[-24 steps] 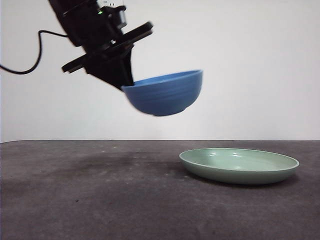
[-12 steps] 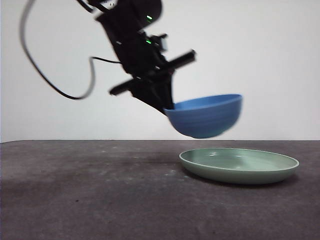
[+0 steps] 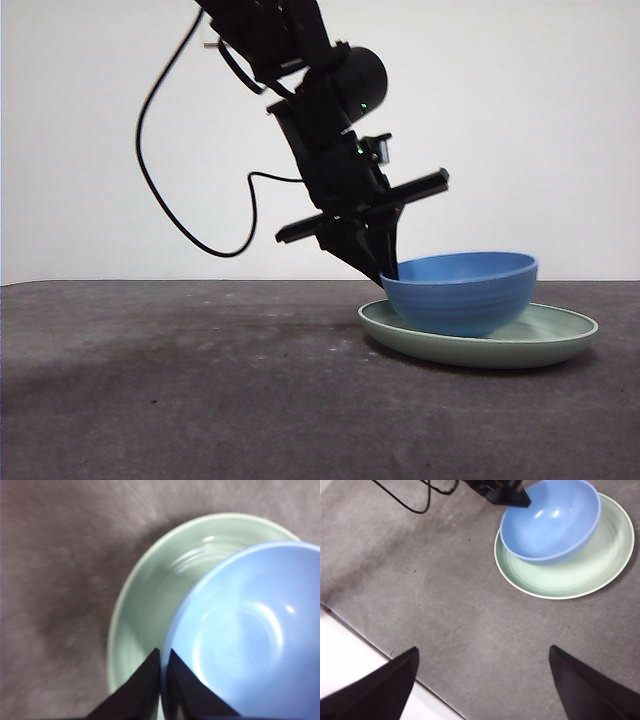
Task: Pick up the blue bowl, put it on the green plate, put it on desk
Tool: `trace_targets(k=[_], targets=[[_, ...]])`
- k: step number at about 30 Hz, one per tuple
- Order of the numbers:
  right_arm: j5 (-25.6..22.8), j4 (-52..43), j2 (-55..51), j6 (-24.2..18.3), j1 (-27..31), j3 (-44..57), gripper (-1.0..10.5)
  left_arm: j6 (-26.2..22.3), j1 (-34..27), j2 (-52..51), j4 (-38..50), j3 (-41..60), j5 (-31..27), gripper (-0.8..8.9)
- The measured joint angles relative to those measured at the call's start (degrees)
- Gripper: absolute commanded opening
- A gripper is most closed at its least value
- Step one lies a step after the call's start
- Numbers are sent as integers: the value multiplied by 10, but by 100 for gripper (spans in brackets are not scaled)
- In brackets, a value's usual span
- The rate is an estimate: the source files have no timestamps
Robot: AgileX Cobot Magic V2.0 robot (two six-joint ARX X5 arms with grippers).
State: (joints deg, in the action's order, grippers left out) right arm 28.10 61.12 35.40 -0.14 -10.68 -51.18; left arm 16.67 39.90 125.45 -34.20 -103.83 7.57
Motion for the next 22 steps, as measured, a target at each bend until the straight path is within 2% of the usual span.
trace_targets(k=[7, 10, 15, 22], targets=[[0, 1, -1, 2, 0, 0, 417, 0, 2, 8, -3, -5, 0, 12], [0, 1, -1, 2, 0, 0, 417, 0, 2, 8, -3, -7, 0, 60], [0, 1, -1, 2, 0, 0, 417, 0, 4, 8, -5, -7, 0, 195], [0, 1, -1, 2, 0, 0, 417, 0, 10, 8, -10, -7, 0, 196]])
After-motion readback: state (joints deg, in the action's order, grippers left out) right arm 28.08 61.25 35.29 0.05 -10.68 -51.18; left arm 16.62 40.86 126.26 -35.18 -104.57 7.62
